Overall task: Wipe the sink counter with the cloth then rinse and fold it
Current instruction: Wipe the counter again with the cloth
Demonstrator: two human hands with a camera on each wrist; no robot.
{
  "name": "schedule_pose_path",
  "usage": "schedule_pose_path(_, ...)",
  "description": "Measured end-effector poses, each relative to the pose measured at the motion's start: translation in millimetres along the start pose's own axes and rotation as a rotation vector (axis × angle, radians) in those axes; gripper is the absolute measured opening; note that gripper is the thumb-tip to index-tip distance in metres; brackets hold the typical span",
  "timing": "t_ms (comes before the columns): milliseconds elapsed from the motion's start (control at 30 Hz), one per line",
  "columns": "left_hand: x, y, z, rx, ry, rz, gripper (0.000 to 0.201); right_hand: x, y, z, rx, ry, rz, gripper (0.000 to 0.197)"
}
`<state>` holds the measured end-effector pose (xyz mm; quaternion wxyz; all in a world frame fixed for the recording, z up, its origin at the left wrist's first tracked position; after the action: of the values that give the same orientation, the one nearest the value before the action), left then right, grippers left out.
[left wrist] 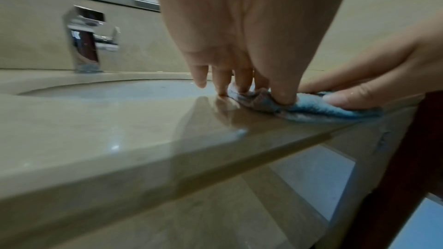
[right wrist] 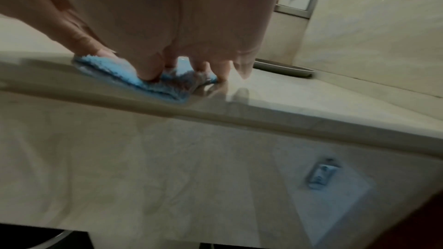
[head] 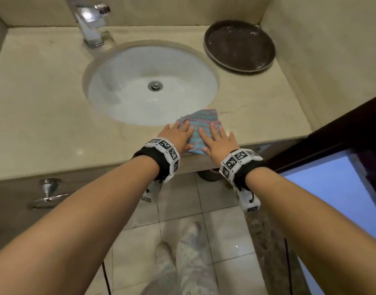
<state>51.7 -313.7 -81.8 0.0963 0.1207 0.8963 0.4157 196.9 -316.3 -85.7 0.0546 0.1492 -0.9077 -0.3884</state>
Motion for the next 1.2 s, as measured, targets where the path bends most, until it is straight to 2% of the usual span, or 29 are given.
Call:
schedule_pose_path(200,-33,30,42,0.003,-0.065,0.022,0.066,-51,7,9,0.021,-0.067,0.114,0.057)
schedule_pose_path(633,-39,112,134,-0.002,-0.041,0.040,0.063,-120,76,80,0.008,-0.048,0.141,0.057)
schedule_pose_path(767,-37,129,153,-0.004,-0.052,0.111,0.063,-134,87,93,0.003,-0.051,0.146,0.057)
schedule_pose_path(900,-49,149,171,0.007,-0.138,0.179,0.064,-157,91,95,0.005,-0.100,0.176,0.058)
schedule_pose_path(1200,-111,177,226,-0.012,-0.369,0.223,0.067,-220,81,83,-0.004,-0.346,0.267,0.059)
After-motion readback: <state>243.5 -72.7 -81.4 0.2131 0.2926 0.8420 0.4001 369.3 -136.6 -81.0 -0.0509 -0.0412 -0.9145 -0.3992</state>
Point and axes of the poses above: each hand's wrist, its own z-axis towards the middle knuckle, its own y-axis out of the back of the hand, x = y × z, the point moved 1 cm from there along z, towards the middle knuckle, and after that the axes turned 9 degrees about x, right-handed, at the moved point
